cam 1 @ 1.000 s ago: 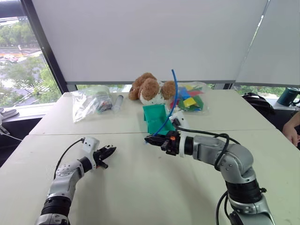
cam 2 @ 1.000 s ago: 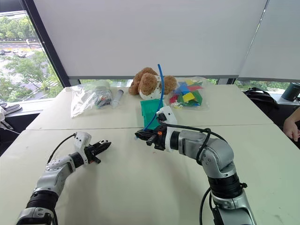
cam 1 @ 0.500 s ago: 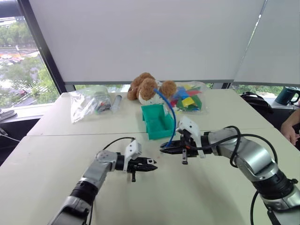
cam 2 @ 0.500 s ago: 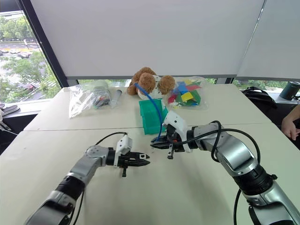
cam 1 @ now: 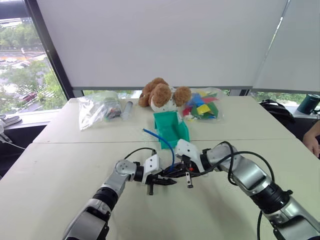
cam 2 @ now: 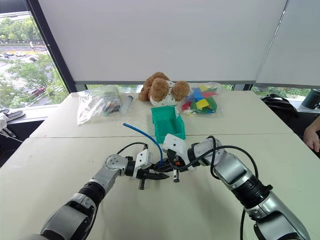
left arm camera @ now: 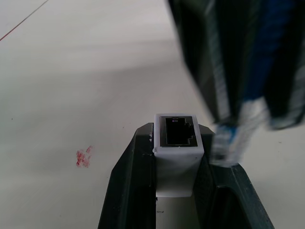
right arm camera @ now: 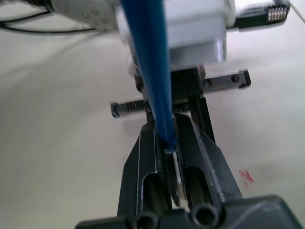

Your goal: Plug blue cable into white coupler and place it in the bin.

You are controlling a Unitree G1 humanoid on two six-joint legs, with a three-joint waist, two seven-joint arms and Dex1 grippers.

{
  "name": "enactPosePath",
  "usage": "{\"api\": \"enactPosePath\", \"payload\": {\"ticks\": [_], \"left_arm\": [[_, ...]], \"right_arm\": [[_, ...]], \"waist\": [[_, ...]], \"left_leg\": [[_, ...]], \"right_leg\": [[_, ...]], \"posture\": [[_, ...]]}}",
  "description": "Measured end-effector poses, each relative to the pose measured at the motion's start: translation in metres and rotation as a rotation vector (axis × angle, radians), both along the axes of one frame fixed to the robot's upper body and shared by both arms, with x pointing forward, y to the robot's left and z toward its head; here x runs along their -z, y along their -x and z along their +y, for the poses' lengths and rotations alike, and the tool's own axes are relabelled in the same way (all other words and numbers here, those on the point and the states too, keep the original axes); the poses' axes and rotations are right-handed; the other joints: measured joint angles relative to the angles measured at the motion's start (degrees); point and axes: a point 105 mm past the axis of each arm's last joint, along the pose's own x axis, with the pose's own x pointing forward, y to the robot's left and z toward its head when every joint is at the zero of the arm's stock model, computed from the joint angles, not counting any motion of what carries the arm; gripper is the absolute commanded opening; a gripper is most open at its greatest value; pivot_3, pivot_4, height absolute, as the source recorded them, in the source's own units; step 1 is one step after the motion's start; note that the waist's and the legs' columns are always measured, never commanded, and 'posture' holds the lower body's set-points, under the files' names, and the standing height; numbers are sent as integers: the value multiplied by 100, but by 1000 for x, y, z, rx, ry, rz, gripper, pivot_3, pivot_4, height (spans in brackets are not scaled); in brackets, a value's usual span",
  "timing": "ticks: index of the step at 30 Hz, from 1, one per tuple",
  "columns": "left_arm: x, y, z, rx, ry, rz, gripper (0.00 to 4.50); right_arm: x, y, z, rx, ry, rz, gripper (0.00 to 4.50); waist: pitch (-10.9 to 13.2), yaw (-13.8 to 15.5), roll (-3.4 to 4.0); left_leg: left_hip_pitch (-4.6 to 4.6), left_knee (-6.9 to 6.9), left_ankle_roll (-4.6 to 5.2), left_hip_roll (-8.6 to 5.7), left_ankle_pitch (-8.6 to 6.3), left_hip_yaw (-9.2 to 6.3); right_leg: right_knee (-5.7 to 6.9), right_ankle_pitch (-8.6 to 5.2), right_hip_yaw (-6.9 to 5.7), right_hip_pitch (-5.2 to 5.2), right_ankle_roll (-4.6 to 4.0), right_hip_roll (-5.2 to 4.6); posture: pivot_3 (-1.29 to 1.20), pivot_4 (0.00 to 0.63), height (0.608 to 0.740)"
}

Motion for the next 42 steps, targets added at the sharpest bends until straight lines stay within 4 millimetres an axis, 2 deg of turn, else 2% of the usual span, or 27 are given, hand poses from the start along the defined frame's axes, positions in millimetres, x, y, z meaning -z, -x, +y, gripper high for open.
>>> {"api": "enactPosePath", "payload": {"ticks": [19, 42], "left_arm": [[0, 0, 1, -1, -2, -2, 413], [0, -1, 2, -1, -9, -7, 413]], "right_arm": [[-6, -11, -13, -27, 73, -56, 0], [0, -10, -2, -141, 141, -87, 0]], "waist": [[0, -9, 0], [-2, -30, 1]], "left_leg": [[1, 0, 0, -3, 0, 1], [6, 1, -1, -11, 0, 1]], "right_leg": [[2, 1, 0, 0, 2, 1], [5, 1, -1, 4, 2, 1]], "posture": [[0, 150, 740], [0, 150, 740]]}}
